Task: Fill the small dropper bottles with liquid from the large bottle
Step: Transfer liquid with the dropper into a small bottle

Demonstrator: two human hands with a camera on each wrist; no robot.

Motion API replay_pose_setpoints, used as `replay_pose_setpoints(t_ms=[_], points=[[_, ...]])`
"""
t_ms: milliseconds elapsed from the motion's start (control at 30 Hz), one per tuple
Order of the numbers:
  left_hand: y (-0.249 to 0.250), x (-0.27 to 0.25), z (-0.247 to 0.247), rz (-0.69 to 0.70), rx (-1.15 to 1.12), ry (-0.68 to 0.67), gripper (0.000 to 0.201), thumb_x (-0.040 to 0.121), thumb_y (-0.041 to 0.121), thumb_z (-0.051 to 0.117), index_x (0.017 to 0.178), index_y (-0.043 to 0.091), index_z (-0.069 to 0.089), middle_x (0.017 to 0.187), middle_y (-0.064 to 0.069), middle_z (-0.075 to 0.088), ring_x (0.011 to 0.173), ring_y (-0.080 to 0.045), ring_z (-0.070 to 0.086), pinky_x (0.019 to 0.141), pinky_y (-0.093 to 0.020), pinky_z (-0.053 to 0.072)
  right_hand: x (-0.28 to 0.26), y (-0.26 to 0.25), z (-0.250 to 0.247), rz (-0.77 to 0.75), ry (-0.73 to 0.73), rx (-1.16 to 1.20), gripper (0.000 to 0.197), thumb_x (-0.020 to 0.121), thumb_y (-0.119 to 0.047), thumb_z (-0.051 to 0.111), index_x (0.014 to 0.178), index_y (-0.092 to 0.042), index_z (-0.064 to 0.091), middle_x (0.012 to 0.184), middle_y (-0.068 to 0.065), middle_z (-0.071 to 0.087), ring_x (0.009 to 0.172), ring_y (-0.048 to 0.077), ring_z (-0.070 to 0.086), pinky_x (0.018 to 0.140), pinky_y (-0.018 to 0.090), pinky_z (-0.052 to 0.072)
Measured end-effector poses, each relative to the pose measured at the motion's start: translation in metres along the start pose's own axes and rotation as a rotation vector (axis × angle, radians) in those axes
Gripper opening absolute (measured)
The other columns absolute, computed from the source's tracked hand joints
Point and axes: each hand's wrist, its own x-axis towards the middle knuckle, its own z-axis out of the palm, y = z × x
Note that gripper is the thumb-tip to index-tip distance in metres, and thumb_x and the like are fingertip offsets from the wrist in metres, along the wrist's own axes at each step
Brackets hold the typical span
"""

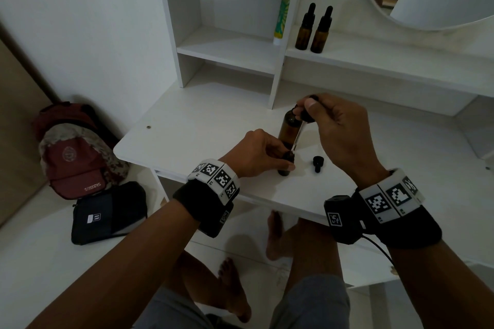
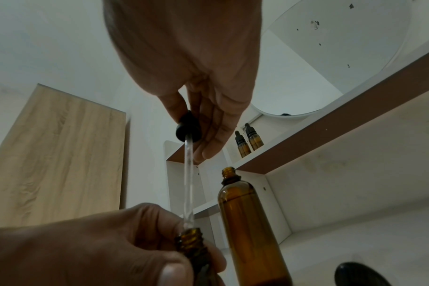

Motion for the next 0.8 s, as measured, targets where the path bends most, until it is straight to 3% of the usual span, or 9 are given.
replay_pose_setpoints(t_ms=[167, 267, 433, 633, 800], points=[[0.0005, -0.0004, 0.0008, 0.002, -0.001, -0.002, 0.027, 0.076, 0.022, 0.084, 0.102, 0.014, 0.078, 0.094, 0.001, 0.078, 0.082, 0.000, 0.071, 0.079, -0.008, 0.052, -0.0017, -0.0010, 0.0000, 0.001, -0.016, -0.014, 0.021, 0.099, -0.020, 0.050, 0.100, -0.014, 0.070, 0.085, -0.005, 0.071, 0.081, 0.004, 0.067, 0.077, 0.012, 0.052], [0.0004, -0.0004, 0.0004, 0.007, -0.006, -0.002, 0.027, 0.077, 0.021, 0.084, 0.102, 0.014, 0.078, 0.093, 0.002, 0.078, 0.079, 0.004, 0.070, 0.079, -0.007, 0.051, -0.0013, 0.0008, -0.0002, -0.001, -0.041, -0.032, 0.022, 0.099, -0.021, 0.050, 0.103, -0.016, 0.071, 0.089, -0.006, 0.072, 0.083, 0.002, 0.067, 0.081, 0.016, 0.052], [-0.0001, -0.0004, 0.0004, 0.005, -0.004, -0.008, 0.026, 0.076, 0.023, 0.084, 0.101, 0.015, 0.078, 0.092, 0.004, 0.077, 0.082, 0.001, 0.071, 0.083, -0.013, 0.054, -0.0026, -0.0005, 0.0017, -0.012, -0.035, -0.044, 0.023, 0.100, -0.023, 0.051, 0.105, -0.014, 0.071, 0.090, -0.005, 0.072, 0.083, 0.003, 0.068, 0.080, 0.016, 0.053], [0.0000, -0.0004, 0.0003, 0.014, 0.002, -0.004, 0.027, 0.077, 0.022, 0.083, 0.102, 0.014, 0.078, 0.094, 0.002, 0.078, 0.084, -0.002, 0.072, 0.082, -0.011, 0.053, -0.0022, 0.0006, 0.0038, -0.027, -0.061, -0.036, 0.023, 0.100, -0.021, 0.050, 0.106, -0.014, 0.071, 0.092, -0.006, 0.072, 0.086, 0.000, 0.067, 0.082, 0.012, 0.052], [-0.0005, -0.0003, -0.0008, 0.020, 0.012, -0.001, 0.027, 0.077, 0.023, 0.083, 0.102, 0.014, 0.078, 0.094, 0.001, 0.078, 0.085, -0.004, 0.072, 0.086, -0.015, 0.055, -0.0030, 0.0033, 0.0048, -0.034, -0.072, -0.069, 0.024, 0.100, -0.021, 0.050, 0.108, -0.012, 0.071, 0.094, -0.004, 0.073, 0.089, 0.005, 0.068, 0.085, 0.022, 0.054]])
